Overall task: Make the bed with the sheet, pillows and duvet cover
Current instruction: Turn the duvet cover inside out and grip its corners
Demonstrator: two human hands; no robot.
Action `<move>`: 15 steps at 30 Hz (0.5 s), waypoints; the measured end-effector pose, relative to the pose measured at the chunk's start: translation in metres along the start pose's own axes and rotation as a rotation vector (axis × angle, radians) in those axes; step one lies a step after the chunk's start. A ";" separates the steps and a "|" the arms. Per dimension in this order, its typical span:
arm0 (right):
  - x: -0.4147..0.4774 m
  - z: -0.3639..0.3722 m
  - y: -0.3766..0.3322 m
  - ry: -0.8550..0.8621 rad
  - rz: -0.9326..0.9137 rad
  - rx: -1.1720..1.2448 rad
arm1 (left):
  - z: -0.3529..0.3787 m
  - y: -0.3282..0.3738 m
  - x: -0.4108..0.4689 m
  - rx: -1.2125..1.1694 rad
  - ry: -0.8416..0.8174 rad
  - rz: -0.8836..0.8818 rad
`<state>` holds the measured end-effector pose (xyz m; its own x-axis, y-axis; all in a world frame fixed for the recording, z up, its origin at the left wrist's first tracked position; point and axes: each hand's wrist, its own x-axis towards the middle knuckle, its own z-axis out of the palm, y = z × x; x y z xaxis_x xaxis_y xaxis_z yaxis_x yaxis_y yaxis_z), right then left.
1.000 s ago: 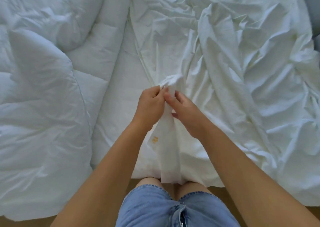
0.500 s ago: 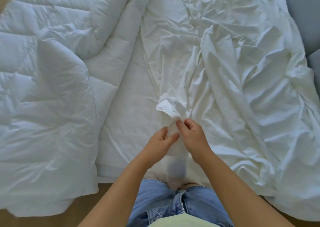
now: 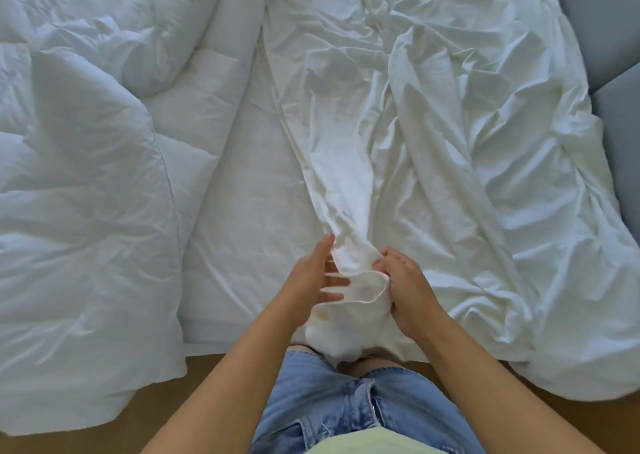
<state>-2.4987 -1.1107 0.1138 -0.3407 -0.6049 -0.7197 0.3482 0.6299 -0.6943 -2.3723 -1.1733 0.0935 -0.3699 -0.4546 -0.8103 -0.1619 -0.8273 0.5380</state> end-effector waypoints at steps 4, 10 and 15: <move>-0.008 -0.009 0.013 -0.090 0.039 -0.291 | 0.027 0.014 0.016 -0.017 0.175 0.219; 0.010 -0.012 -0.006 0.241 -0.309 -0.260 | 0.034 0.011 0.011 0.691 0.223 0.624; 0.030 0.013 -0.029 0.172 -0.232 -0.278 | 0.029 0.005 0.005 0.719 0.173 0.775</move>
<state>-2.5071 -1.1535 0.1123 -0.5319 -0.6713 -0.5161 0.0033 0.6078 -0.7941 -2.4019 -1.1702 0.0995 -0.4774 -0.8600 -0.1804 -0.4607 0.0702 0.8848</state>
